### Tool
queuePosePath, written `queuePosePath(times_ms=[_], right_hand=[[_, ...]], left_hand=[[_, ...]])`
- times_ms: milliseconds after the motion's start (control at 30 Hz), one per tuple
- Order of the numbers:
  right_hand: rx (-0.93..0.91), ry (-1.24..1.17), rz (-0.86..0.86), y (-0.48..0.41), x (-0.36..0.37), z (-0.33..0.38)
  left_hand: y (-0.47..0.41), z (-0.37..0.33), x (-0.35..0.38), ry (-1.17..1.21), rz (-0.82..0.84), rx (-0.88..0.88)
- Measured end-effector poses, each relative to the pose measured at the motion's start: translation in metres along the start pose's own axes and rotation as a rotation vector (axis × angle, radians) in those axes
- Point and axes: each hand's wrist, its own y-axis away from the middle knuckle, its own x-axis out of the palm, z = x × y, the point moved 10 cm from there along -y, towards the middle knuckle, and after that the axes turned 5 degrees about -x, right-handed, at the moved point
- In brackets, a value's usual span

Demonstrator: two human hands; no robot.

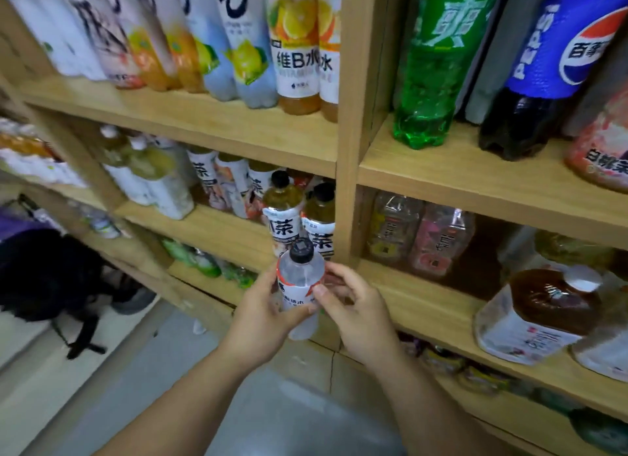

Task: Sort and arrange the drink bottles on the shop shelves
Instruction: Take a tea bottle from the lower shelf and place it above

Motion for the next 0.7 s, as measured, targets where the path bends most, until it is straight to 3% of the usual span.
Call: queuePosePath(times_ms=[267, 467, 700], right_hand=[[0.039, 0.067, 0.195, -0.038, 0.079, -0.002], [0.123, 0.129, 0.122, -0.080, 0.120, -0.013], [0.261, 0.106, -0.008, -0.133, 0.179, -0.018]], left_hand=[[-0.023, 0.044, -0.087, -0.043, -0.230, -0.057], [-0.090, 0.065, -0.159, -0.011, -0.273, -0.056], [-0.183, 0.084, -0.224, -0.049, -0.172, -0.016]])
